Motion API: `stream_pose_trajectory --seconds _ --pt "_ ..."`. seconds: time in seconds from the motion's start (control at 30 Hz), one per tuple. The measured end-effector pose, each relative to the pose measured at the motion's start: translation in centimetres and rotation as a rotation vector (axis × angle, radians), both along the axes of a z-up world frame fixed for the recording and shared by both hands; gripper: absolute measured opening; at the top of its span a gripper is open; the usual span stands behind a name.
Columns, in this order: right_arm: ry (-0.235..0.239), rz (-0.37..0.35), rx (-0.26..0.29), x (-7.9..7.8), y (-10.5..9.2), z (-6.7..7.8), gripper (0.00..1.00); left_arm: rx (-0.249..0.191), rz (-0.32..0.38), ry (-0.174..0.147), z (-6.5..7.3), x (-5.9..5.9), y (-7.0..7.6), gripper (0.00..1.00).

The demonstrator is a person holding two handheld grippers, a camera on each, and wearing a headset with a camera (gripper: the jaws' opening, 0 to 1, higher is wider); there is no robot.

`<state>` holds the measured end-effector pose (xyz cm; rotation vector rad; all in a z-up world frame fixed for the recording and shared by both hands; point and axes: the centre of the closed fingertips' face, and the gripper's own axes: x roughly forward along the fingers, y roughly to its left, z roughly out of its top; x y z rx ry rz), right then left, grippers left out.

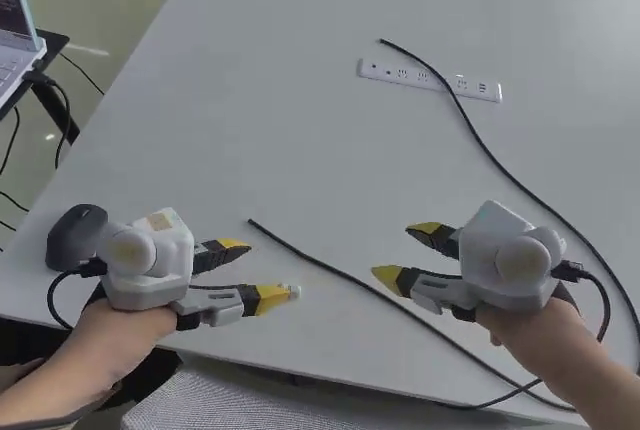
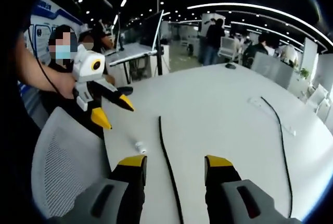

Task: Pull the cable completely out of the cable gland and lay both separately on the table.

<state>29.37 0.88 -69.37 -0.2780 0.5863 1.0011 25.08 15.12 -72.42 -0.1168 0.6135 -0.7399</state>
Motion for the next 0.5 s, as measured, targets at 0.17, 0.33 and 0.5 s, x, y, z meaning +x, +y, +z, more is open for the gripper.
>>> stream_pose_trajectory --seconds 0.17,0.33,0.5 --pt "0.016 -0.048 0.042 -0.9 -1.8 0.7 0.47 -0.028 0.032 -0.007 1.5 -0.6 0.2 0.62" --pt "0.041 -0.094 0.095 -2.0 -3.6 1.4 0.51 -0.054 0.073 -0.025 2.4 -1.0 0.5 0.65" --pt "0.066 -0.129 0.116 -3.2 -5.5 1.6 0.53 -0.042 0.098 -0.028 2.7 -1.8 0.4 0.69"
